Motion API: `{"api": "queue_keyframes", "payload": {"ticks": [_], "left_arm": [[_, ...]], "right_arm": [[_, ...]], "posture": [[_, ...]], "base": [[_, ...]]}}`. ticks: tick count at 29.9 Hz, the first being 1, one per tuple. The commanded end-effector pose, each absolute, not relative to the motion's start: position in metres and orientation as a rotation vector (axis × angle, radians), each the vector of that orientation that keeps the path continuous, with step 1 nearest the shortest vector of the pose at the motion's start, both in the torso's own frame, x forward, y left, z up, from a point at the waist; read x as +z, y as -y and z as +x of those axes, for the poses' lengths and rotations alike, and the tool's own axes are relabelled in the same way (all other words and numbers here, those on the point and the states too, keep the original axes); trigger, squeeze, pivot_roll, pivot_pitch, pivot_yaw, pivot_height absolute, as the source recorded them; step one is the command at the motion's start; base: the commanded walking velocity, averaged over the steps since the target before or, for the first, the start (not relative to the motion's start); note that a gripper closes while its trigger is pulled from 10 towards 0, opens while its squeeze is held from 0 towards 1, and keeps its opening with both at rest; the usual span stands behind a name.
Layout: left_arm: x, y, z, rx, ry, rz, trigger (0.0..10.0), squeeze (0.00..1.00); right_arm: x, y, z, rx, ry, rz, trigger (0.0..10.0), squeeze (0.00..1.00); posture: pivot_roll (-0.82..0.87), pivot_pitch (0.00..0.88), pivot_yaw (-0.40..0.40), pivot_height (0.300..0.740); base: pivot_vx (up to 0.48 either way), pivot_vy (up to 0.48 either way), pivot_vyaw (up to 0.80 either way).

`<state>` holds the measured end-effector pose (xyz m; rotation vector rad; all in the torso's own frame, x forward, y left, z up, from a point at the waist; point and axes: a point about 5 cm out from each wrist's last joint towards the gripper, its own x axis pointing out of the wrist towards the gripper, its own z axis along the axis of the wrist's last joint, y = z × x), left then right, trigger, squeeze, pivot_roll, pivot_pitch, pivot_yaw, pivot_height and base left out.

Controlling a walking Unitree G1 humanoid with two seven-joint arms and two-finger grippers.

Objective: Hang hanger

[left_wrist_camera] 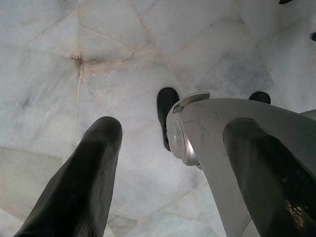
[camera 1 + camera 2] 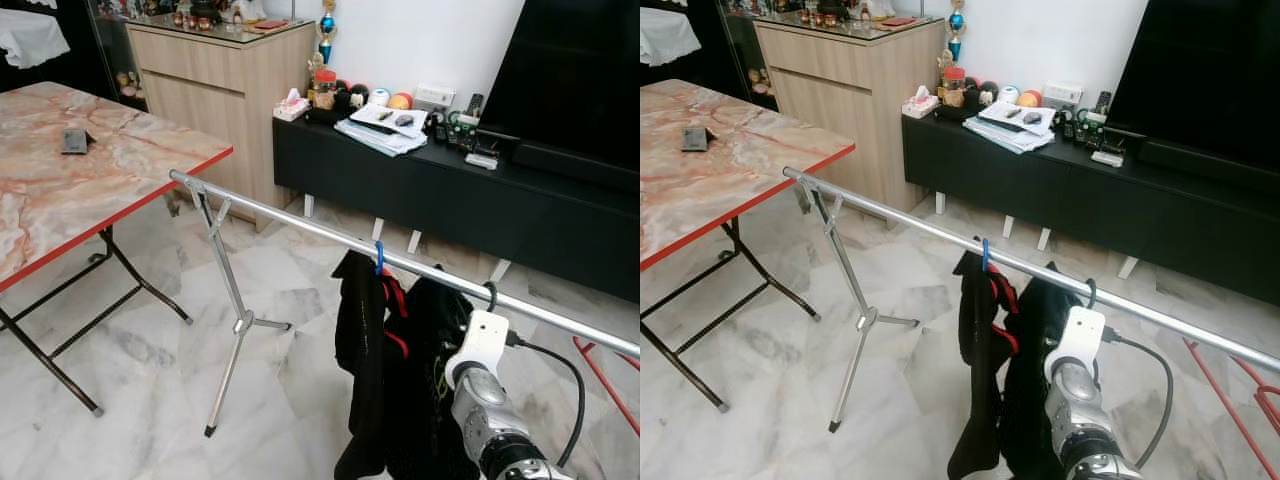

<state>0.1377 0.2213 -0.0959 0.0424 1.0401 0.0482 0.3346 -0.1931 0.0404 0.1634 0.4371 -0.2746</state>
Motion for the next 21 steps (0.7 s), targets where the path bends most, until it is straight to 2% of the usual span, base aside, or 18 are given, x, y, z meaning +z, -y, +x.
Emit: {"api": "queue_keyframes", "payload": {"ticks": [1, 21], "left_arm": [[-0.0987, -0.2166, 0.1330, 0.039, -1.059, 0.033, 10.0, 0.00], [-0.0986, -0.2164, 0.1333, 0.035, -1.060, 0.038, 10.0, 0.00]], "right_arm": [[0.0402, 0.1920, 0.3353, -0.279, -0.447, 0.172, 0.0, 0.00], [0.0378, 0.1834, 0.3344, -0.276, -0.440, 0.214, 0.0, 0.00]], "posture": [[0.12, 0.033, -0.057, 0.740], [0.13, 0.035, -0.061, 0.740]], "base": [[0.000, 0.000, 0.00], [0.000, 0.000, 0.00]]}}
